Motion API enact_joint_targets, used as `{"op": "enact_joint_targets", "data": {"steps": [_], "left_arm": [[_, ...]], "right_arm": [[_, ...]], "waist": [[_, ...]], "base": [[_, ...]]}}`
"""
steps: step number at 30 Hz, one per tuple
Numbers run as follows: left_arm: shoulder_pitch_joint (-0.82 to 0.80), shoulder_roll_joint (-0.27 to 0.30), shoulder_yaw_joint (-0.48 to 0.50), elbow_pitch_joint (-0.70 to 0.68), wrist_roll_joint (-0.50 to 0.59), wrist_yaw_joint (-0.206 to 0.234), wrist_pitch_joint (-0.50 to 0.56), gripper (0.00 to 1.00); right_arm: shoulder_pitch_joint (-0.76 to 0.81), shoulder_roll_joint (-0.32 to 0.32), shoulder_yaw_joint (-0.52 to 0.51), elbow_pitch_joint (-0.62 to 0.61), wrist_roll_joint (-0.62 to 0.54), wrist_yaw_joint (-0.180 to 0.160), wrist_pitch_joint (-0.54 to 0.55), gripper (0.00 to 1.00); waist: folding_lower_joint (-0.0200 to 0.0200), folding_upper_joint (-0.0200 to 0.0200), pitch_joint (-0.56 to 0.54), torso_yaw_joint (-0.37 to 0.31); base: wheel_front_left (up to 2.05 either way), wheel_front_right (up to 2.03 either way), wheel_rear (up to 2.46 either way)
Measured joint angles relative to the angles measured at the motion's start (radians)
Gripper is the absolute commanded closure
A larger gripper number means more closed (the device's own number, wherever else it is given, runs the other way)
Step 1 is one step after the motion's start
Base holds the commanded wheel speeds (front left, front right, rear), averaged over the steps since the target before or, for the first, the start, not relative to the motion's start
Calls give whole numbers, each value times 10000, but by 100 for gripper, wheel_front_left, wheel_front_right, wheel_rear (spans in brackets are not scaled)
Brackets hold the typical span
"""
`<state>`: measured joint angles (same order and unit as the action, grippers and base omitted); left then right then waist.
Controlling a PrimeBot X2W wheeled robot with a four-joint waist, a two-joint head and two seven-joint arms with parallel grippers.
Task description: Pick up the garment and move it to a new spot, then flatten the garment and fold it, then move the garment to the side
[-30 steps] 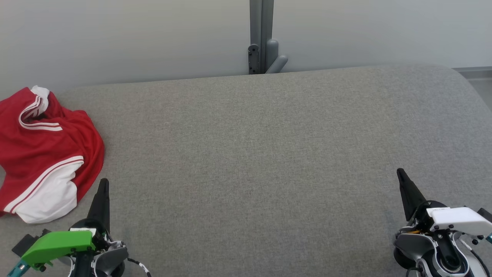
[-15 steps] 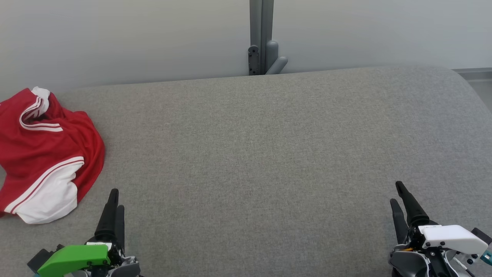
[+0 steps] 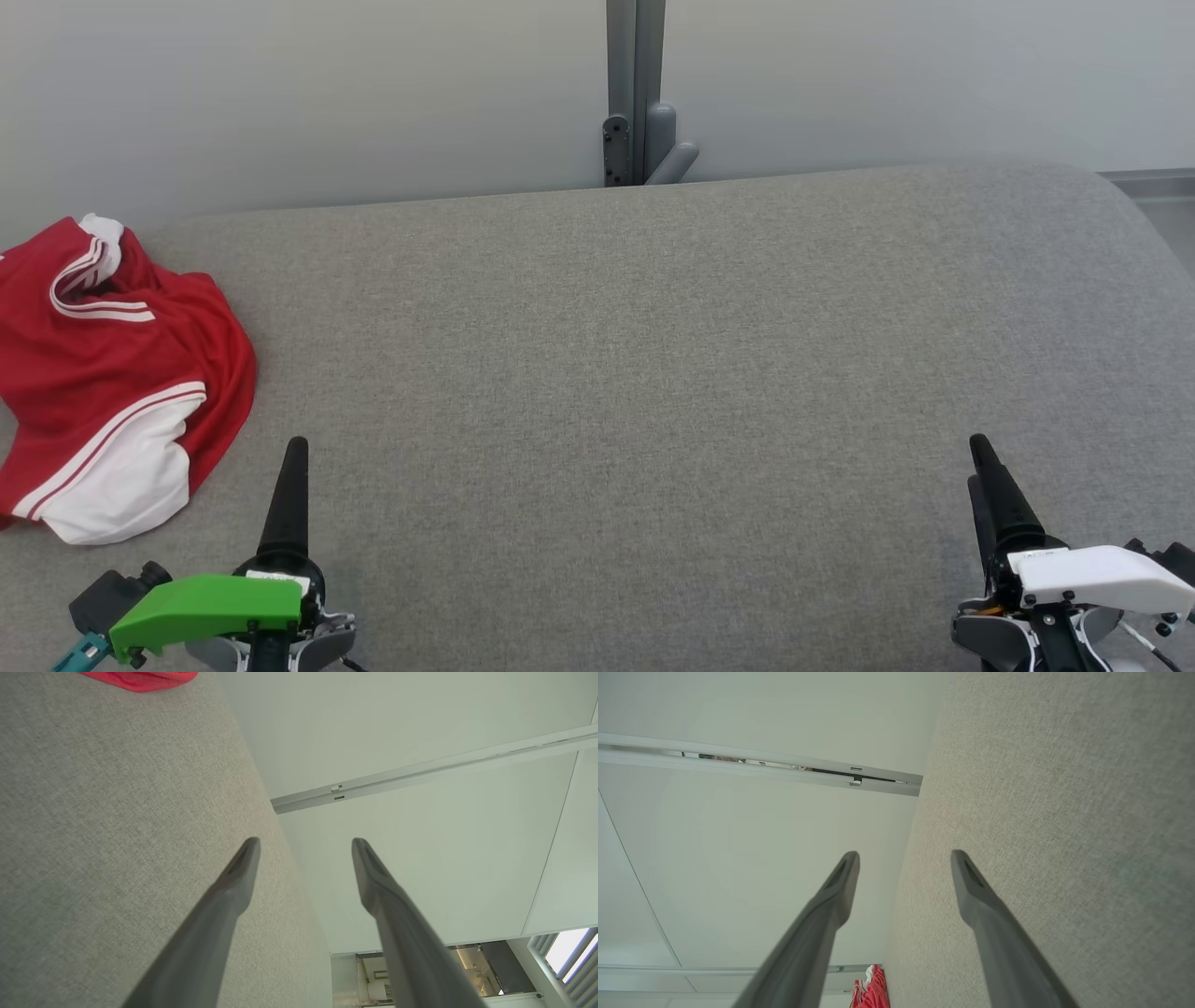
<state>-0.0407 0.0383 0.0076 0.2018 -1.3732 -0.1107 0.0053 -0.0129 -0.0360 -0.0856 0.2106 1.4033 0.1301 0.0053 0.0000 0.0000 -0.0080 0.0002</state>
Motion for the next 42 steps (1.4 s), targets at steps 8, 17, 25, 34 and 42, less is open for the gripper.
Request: {"op": "enact_joint_targets", "data": {"steps": [8, 17, 25, 34, 42], "left_arm": [[53, 4, -265, -385, 1413, 244, -278, 0], [199, 10, -614, -669, 3242, 493, -600, 0], [381, 15, -788, -713, 4673, 769, -874, 0], [458, 25, -945, -729, 6301, 986, -1139, 0], [563, 35, -972, -731, 7398, 1126, -1373, 0]], "right_arm": [[96, -10, 8, -418, -1605, 2, -263, 0], [244, -15, 221, -882, -3799, 2, -602, 0], [339, -29, 336, -1051, -5035, 2, -865, 0], [470, -48, 481, -1141, -6458, 2, -1131, 0], [556, -56, 648, -1185, -7480, 2, -1356, 0]], "waist": [[0, 0, -25, 7], [0, 0, -52, 31], [0, 0, -60, 78], [0, 0, -74, 133], [0, 0, -101, 142]], "base": [[0, 0, 0], [0, 0, 0], [0, 0, 0], [0, 0, 0], [0, 0, 0]]}}
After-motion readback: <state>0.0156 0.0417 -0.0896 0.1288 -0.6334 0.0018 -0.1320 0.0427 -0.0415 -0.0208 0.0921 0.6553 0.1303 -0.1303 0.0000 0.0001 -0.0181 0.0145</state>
